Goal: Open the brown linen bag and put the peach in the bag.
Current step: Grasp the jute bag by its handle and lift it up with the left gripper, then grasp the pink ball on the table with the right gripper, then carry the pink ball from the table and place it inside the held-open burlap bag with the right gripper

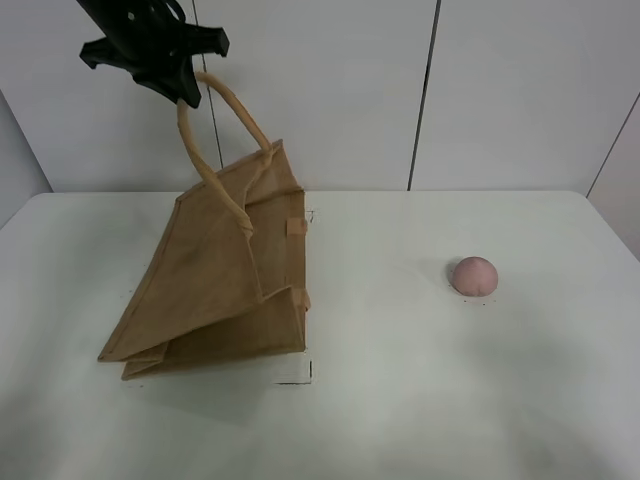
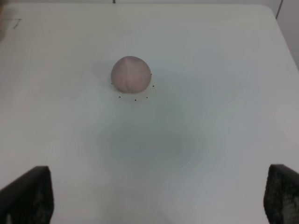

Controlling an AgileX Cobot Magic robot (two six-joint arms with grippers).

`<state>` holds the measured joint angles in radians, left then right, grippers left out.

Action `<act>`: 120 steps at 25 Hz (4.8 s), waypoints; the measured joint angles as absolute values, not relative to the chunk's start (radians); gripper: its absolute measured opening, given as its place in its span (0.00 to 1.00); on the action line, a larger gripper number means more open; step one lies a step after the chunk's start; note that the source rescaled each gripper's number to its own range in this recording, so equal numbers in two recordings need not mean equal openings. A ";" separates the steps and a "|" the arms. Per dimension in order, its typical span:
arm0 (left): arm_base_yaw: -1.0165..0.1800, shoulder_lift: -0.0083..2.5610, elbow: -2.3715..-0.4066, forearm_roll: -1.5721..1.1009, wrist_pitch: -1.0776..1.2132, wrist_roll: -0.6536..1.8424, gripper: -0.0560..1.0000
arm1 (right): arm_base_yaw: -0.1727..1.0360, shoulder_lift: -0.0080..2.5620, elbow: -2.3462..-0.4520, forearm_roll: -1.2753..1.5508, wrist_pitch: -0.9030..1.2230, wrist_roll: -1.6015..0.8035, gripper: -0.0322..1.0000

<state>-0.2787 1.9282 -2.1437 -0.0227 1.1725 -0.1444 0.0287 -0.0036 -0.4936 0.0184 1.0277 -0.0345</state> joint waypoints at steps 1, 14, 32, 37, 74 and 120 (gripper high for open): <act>-0.279 1.912 -2.144 -0.029 1.173 -0.141 0.05 | 0.029 -0.004 -0.494 0.018 1.028 -0.034 1.00; -0.279 1.848 -2.110 -0.123 1.173 -0.104 0.05 | 0.029 -0.004 -0.494 0.018 1.028 -0.034 1.00; -0.279 1.804 -2.109 -0.151 1.173 -0.085 0.05 | 0.029 0.616 -0.673 0.077 0.931 -0.034 1.00; -0.279 1.803 -2.109 -0.151 1.173 -0.084 0.05 | 0.029 1.046 -0.865 0.108 0.920 -0.036 1.00; -0.279 1.803 -2.109 -0.153 1.173 -0.081 0.05 | 0.116 2.236 -1.560 0.028 0.825 -0.018 0.96; -0.279 1.803 -2.109 -0.153 1.173 -0.081 0.05 | 0.550 2.087 -1.563 0.786 0.496 -0.755 0.03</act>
